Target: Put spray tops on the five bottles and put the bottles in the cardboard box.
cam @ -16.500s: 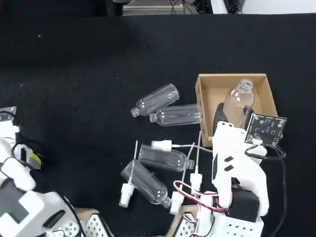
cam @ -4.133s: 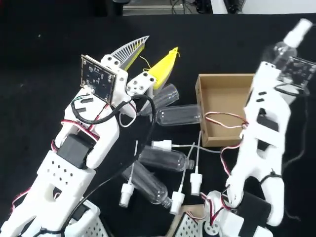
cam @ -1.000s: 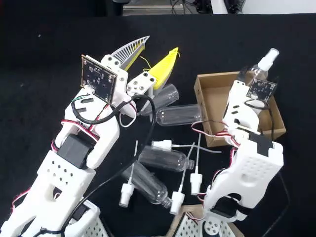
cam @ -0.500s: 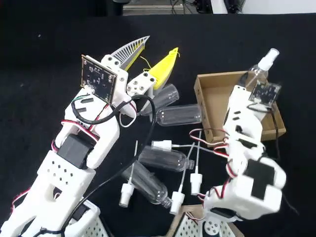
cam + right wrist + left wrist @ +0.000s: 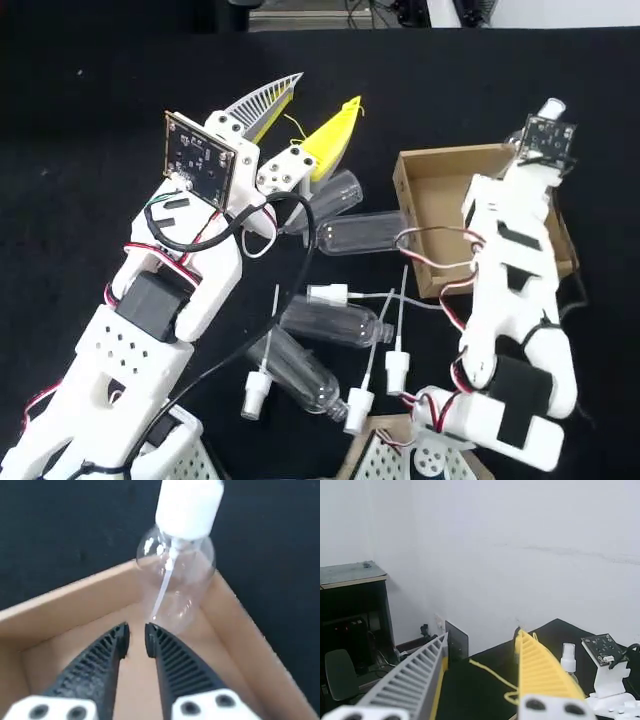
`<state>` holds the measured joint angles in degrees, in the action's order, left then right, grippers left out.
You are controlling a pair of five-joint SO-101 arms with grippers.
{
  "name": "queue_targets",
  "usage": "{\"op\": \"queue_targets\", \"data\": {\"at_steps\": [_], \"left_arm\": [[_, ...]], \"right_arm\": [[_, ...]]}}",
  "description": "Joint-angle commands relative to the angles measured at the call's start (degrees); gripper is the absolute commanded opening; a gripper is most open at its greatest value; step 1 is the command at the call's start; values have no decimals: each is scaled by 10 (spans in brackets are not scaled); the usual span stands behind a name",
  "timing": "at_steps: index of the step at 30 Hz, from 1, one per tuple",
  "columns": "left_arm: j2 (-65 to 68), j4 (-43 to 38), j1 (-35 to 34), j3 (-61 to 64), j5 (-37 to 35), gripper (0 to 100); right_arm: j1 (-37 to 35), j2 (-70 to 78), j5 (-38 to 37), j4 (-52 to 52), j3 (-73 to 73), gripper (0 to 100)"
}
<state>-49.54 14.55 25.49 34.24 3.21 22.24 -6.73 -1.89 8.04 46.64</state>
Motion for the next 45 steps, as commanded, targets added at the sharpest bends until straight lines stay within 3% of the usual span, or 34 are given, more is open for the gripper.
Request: {"op": "queue_targets", "data": {"at_steps": [1, 7, 22, 36, 45], "left_arm": [[-5, -13, -4, -16, 1, 199], [-4, -13, -4, -16, 0, 199], [-5, -13, -4, -15, 0, 199], [-4, -13, -4, -16, 0, 199], [-4, -13, -4, -16, 0, 199]], "right_arm": [[27, 29, 4, 10, -51, 11], [25, 87, 4, -5, -53, 11], [26, 186, 2, -210, -51, 11], [25, 154, 1, -171, -29, 11], [25, 71, 2, -68, -27, 11]]}}
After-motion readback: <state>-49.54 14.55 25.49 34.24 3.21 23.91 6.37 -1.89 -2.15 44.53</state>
